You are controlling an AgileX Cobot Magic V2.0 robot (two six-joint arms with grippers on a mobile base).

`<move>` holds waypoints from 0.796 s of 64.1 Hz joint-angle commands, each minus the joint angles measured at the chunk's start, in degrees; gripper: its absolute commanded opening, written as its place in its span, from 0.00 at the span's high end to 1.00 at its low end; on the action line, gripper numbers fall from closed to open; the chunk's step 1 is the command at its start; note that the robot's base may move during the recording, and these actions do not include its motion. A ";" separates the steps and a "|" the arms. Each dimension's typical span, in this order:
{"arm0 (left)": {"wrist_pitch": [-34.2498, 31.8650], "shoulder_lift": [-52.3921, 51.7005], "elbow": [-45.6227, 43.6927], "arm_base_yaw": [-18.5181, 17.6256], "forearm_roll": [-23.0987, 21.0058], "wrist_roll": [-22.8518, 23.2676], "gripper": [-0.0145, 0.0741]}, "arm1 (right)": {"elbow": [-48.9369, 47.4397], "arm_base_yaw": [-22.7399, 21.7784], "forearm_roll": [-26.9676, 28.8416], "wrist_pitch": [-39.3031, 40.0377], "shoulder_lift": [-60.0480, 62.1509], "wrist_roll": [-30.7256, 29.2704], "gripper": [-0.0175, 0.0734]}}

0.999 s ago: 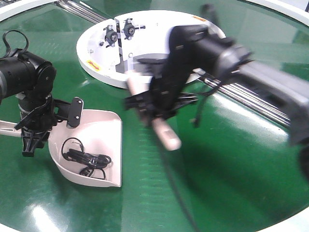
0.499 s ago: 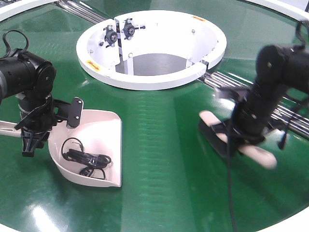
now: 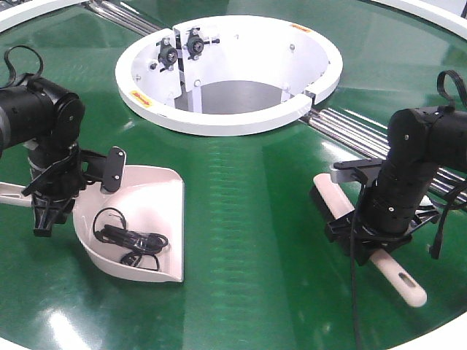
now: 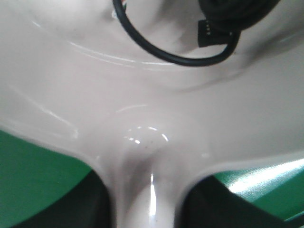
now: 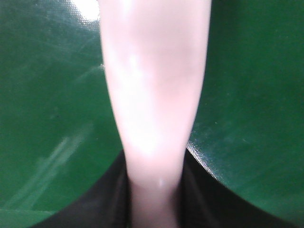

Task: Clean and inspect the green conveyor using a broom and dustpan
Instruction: 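Return the brush to its spot and open the right gripper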

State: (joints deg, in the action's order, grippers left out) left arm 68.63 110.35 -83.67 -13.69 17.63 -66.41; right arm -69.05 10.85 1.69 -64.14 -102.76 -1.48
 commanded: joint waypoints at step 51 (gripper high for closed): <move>1.54 -2.84 -1.41 -0.41 0.54 -0.24 0.84 | -1.10 -0.38 -1.69 11.23 30.60 -2.65 0.26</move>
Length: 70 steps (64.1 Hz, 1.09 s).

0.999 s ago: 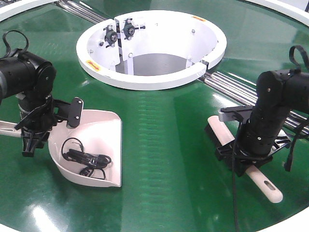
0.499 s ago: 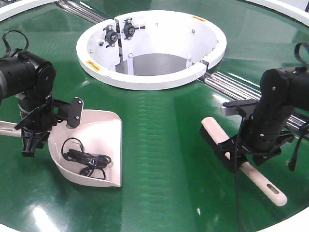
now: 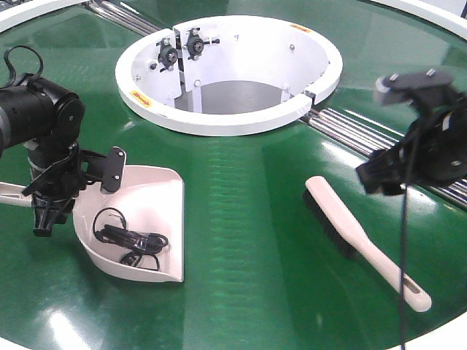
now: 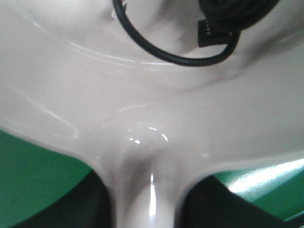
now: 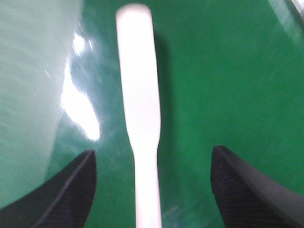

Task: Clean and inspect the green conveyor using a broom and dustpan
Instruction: 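Lower the dustpan flat and release it with the left gripper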

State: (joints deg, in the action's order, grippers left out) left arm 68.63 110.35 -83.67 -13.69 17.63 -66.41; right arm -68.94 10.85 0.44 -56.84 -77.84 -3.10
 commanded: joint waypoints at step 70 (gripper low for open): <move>0.96 -2.84 -1.41 -0.41 -0.06 -0.24 0.84 | 43.19 -0.38 3.19 40.82 55.24 -4.40 0.26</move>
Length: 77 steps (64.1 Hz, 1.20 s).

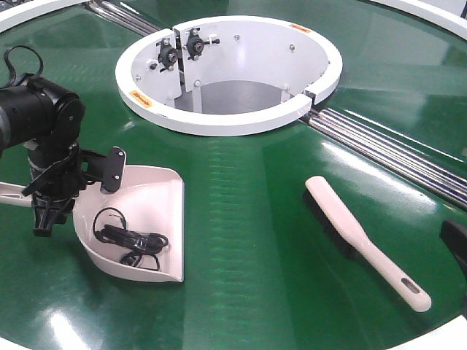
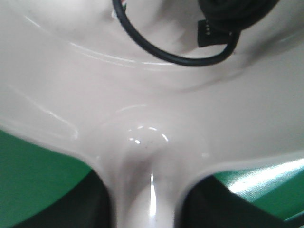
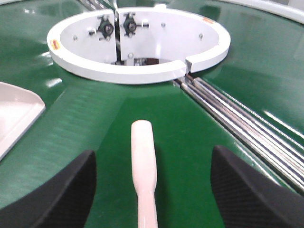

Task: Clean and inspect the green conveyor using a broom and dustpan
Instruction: 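Lower the dustpan flat and release it with the left gripper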

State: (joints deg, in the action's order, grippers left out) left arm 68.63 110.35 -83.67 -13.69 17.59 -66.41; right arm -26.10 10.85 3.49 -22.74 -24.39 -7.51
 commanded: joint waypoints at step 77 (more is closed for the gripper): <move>2.94 -13.99 -1.47 -0.21 -16.16 2.74 0.26 | 4.60 -0.38 0.03 11.96 3.77 0.15 0.26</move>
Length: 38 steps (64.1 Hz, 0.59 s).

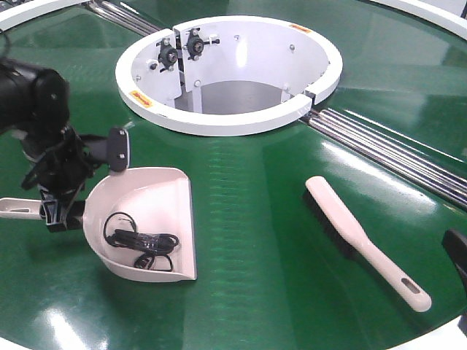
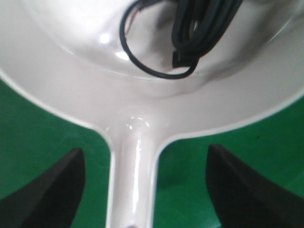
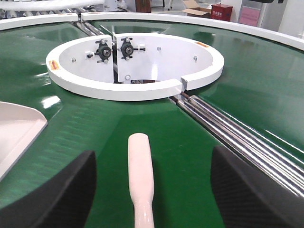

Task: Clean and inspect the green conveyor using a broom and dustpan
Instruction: 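Lower the dustpan flat and release it with the left gripper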

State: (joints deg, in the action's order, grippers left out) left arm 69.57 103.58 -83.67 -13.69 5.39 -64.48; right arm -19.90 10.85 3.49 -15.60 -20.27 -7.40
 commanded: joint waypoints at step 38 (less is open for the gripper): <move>-3.61 -38.40 1.47 -0.21 -14.57 43.87 0.26 | -1.59 -0.38 0.14 4.47 -0.35 0.29 0.26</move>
State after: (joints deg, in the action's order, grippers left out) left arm 69.82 69.66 -83.15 -13.69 -7.71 -22.61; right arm -19.90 10.85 3.49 -15.45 -20.27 -7.28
